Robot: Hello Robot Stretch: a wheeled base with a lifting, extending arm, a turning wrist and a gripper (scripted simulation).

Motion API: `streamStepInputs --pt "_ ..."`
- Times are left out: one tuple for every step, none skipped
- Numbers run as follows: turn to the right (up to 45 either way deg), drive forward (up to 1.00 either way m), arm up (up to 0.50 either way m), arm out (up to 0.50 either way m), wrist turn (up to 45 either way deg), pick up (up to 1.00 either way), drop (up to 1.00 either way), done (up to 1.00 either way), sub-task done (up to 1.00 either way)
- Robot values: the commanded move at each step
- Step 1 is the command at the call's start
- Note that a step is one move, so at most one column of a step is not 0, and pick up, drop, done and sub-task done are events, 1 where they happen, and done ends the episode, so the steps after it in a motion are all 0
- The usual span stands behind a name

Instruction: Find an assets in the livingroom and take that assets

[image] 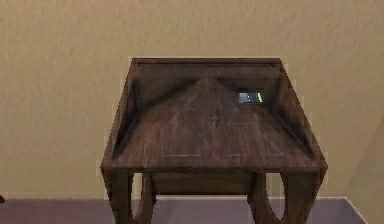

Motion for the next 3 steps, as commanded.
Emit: streamStepInputs --pt "45.0 0.0 0.0 0.0 0.0 0.0 0.0 0.0 0.0" --pt "9.0 0.0 0.0 0.0 0.0 0.0 0.0 0.0 0.0" --pt "0.0 0.45 0.0 0.0 0.0 0.0 0.0 0.0 0.0"
